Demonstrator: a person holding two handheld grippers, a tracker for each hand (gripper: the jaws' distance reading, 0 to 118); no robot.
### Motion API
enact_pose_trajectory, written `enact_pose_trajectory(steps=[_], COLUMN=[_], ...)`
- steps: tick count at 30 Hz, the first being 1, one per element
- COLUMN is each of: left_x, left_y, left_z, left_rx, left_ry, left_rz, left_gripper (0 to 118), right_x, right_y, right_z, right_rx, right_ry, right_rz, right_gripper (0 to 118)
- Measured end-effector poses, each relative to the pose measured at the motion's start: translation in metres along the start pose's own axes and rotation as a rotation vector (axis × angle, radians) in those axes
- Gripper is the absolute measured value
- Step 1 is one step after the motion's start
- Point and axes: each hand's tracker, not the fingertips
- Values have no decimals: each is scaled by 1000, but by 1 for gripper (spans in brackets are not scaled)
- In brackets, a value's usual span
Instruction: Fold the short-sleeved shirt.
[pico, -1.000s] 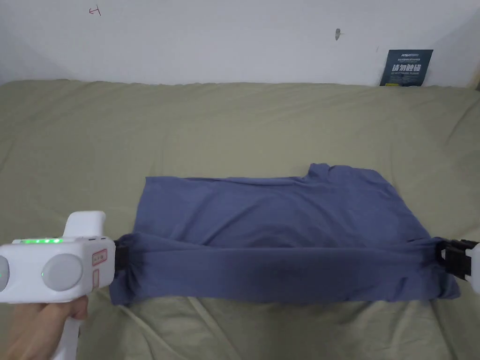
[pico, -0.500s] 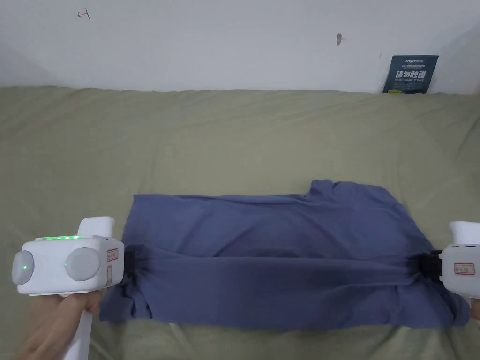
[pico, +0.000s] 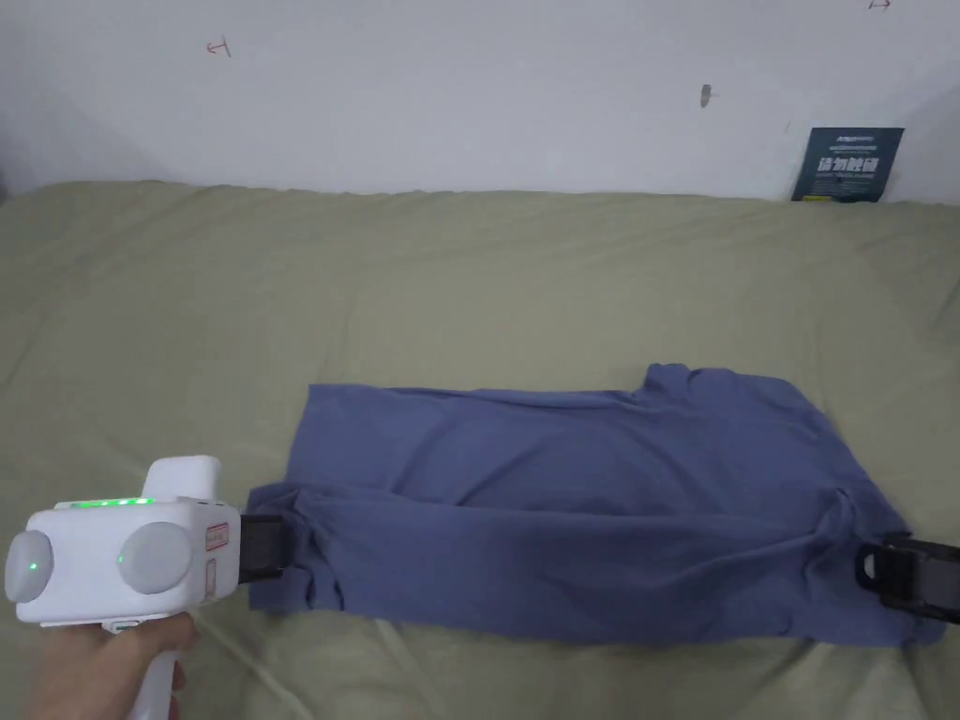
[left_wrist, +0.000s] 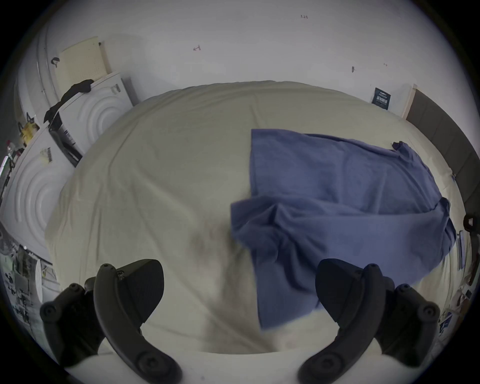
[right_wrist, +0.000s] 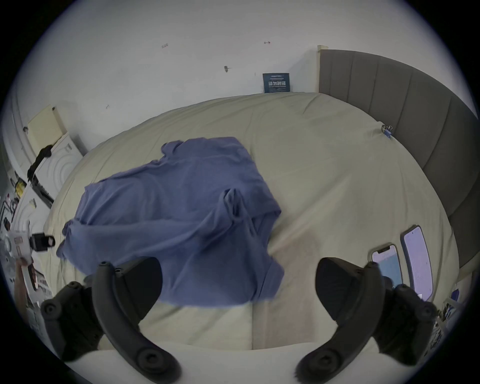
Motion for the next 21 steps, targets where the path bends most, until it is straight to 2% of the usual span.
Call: enact_pose_trajectory(steps=[1, 2, 4, 6, 8, 9, 10, 11, 12, 13, 15, 17, 18, 19, 20, 21], left_x=[-5, -4, 4, 8, 10, 12, 14, 16, 16, 14, 16, 14, 26, 29, 33, 36], left_y=[-3, -7, -12, -18, -18, -17, -15, -12, -10, -4, 5, 13, -2, -4, -6, -8], left_z=[2, 5, 5, 0, -5, -8, -11, -17, -27, -21, -37, -46, -47, -48, -49, -47], left_rx=[-12, -56, -17, -13, -20, -11, -6, -8, -75, 29, -77, -87, -94, -107, -127, -135], left_ry=[-70, -110, -39, -55, -82, -86, -76, -69, -52, -64, -13, -10, -11, -12, -9, -12], left_rz=[47, 112, 8, -21, -15, -14, -18, -24, -30, -44, -34, -26, -29, -36, -49, -72], left_gripper=[0, 0, 0, 0, 1, 42, 95, 118, 118, 118, 115, 112, 102, 88, 65, 21], right_x=[-4, -9, -9, -7, -6, -4, -1, -2, 1, 4, 11, 15, 17, 13, 12, 12], right_y=[-5, -9, -19, -21, -26, -26, -26, -27, -27, -26, -27, -27, -26, -25, -26, -26], right_z=[5, 7, 12, 14, 14, 13, 13, 7, 4, 2, -9, -17, -21, -16, -17, -20], right_rx=[15, 11, 29, 3, 3, 2, 0, 0, -2, -8, -23, -29, -34, -25, -34, -43], right_ry=[-6, -13, -63, -20, -19, -18, -13, -15, -13, -6, 1, -1, -4, -16, -12, -11], right_rz=[17, 45, 93, 74, 62, 58, 54, 46, 35, 21, 6, 5, 5, 15, 9, 4], right_gripper=[61, 5, 1, 1, 1, 1, 1, 1, 1, 1, 1, 1, 1, 1, 1, 1])
